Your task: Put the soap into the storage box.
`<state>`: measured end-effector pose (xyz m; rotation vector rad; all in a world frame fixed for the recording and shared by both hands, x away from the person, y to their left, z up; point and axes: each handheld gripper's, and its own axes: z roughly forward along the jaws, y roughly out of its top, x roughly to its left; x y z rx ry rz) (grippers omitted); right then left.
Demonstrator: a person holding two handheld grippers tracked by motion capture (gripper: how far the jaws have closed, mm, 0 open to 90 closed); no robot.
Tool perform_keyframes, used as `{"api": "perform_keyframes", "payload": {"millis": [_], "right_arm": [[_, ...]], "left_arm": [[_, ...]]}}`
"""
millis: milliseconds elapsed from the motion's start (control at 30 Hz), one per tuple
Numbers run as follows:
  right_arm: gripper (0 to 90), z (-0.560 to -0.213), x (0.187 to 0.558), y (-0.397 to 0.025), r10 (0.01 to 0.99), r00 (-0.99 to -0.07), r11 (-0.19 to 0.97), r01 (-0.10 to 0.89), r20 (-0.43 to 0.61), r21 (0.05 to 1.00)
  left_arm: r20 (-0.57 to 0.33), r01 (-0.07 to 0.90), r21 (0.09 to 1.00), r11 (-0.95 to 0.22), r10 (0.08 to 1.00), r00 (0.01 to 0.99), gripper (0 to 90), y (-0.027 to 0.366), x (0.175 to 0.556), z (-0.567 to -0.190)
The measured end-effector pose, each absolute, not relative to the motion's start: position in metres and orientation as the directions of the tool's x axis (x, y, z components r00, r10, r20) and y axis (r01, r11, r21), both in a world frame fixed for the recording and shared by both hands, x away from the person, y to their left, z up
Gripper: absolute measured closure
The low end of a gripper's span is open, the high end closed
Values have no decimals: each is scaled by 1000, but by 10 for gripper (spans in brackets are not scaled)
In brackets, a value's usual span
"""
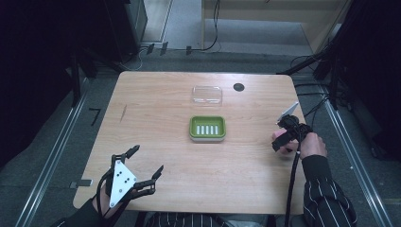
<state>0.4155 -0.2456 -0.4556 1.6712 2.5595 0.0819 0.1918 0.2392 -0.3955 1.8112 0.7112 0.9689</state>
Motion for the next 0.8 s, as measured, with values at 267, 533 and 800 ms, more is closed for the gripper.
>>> {"api": "perform_keyframes", "payload": {"millis": [267,533,800], "right_arm": [[0,-465,427,-244,917,-397,399,915,-47,64],[17,-467,434,-245,920,-391,393,917,-43,72],[225,-468,435,-244,916,-397,400,914,-51,72]], "left_arm": [[311,59,916,-397,795,521,133,239,192,-396],[310,59,917,-395,796,519,133,239,192,-396],[310,59,917,-395,796,519,133,239,192,-396]]}}
